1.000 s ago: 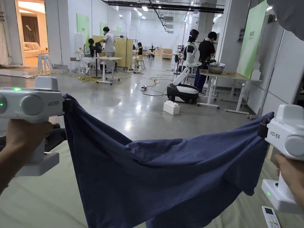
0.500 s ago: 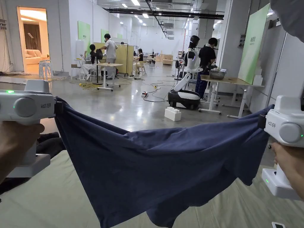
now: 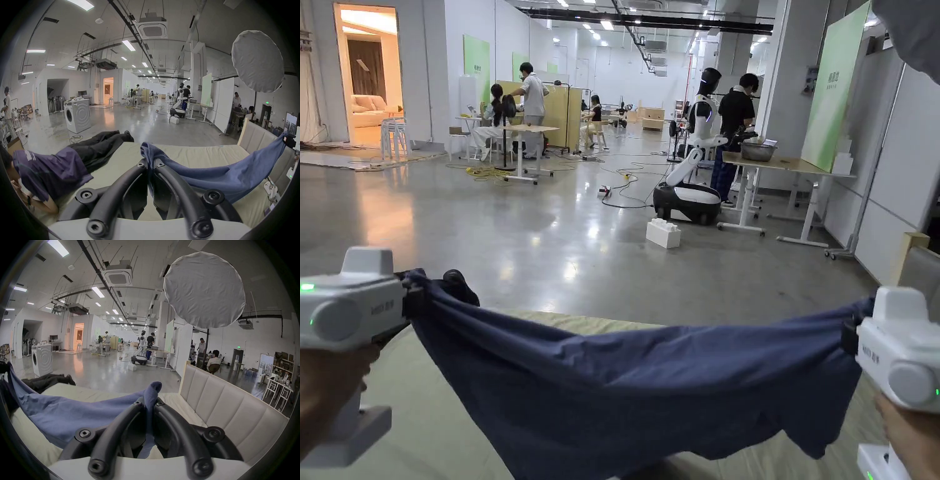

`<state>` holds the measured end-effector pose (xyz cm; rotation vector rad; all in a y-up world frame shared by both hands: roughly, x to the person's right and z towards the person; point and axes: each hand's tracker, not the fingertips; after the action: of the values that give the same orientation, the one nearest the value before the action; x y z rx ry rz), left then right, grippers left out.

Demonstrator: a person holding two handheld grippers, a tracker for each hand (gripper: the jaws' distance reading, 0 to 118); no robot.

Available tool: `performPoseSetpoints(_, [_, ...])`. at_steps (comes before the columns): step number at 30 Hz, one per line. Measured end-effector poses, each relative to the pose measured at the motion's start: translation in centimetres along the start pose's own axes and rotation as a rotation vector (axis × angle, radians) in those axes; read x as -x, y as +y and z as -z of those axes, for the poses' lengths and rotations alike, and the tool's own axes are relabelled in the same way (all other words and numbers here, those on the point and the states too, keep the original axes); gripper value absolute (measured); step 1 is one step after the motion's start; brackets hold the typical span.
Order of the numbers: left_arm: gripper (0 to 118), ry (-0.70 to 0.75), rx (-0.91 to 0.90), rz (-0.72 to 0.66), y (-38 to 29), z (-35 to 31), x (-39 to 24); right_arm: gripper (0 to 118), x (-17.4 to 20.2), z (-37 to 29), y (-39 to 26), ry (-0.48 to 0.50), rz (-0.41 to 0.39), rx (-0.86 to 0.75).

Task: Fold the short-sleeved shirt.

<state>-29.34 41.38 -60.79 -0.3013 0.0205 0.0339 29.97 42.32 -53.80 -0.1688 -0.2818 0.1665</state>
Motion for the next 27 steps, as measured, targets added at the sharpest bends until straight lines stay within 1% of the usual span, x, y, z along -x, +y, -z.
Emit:
performPoseSetpoints(2, [5,-0.007,0.013,-0.012,-2.4,-1.3,0.6,7,0.1,-1.7,-2.3,-0.003,-0.032,0.012])
performPoseSetpoints(4, [5,-0.008,0.024,-0.019,-4.7,-2.8,1.4,7,-0.4,-3.4,-4.6,0.001,-0.028,0.032])
performPoseSetpoints(5, [5,-0.009,0.037,-0.024,-6.2,-3.9,2.0,7,-0.5,-4.6,-5.6,-0.001,-0.041,0.040])
performPoseSetpoints(6, [5,-0.010,0.045,-0.033,-7.5,-4.7,2.6,7,-0.8,-5.6,-6.9,0.015,-0.020,0.094])
performPoseSetpoints(7, [5,-0.015,0.062,-0.035,-8.4,-5.5,3.0,7,-1.1,-6.5,-7.7,0.006,-0.026,0.069])
performPoseSetpoints(8, [5,-0.014,0.065,-0.040,-9.8,-6.6,3.6,7,-1.4,-7.4,-8.7,0.010,-0.029,0.088])
performPoseSetpoints(9, [5,-0.017,0.082,-0.044,-11.0,-7.5,4.2,7,-1.6,-8.7,-9.9,0.013,-0.007,0.124])
performPoseSetpoints(10, [5,-0.017,0.098,-0.051,-12.2,-8.6,4.7,7,-1.8,-9.8,-10.7,0.016,-0.021,0.121])
performPoseSetpoints(12, [5,-0.014,0.117,-0.071,-14.4,-10.4,5.8,7,-2.0,-11.7,-12.5,0.019,-0.018,0.154])
performPoseSetpoints(14, [5,-0.023,0.162,-0.112,-16.6,-11.9,6.6,7,-2.1,-13.6,-14.3,0.038,-0.015,0.203])
performPoseSetpoints(16, [5,-0.015,0.201,-0.120,-18.8,-13.2,7.3,7,-1.8,-15.2,-16.3,0.062,-0.015,0.283])
performPoseSetpoints(17, [5,-0.020,0.224,-0.123,-19.8,-13.8,7.5,7,-1.7,-16.1,-17.1,0.049,-0.047,0.286])
performPoseSetpoints(18, [5,-0.029,0.263,-0.128,-21.1,-14.2,8.0,7,-1.5,-16.8,-18.2,0.057,-0.045,0.333])
performPoseSetpoints(19, [5,-0.032,0.286,-0.143,-22.0,-14.4,8.3,7,-1.4,-17.4,-18.9,0.058,-0.067,0.337])
performPoseSetpoints(21, [5,-0.026,0.346,-0.143,-23.9,-15.1,8.9,7,-1.0,-18.4,-21.0,0.067,-0.091,0.398])
performPoseSetpoints(26, [5,-0.028,0.457,-0.137,-27.3,-14.9,9.5,7,-0.8,-18.9,-25.3,0.075,-0.105,0.530])
performPoseSetpoints(27, [5,-0.027,0.502,-0.134,-28.1,-14.8,9.5,7,-0.6,-18.9,-26.0,0.069,-0.108,0.548])
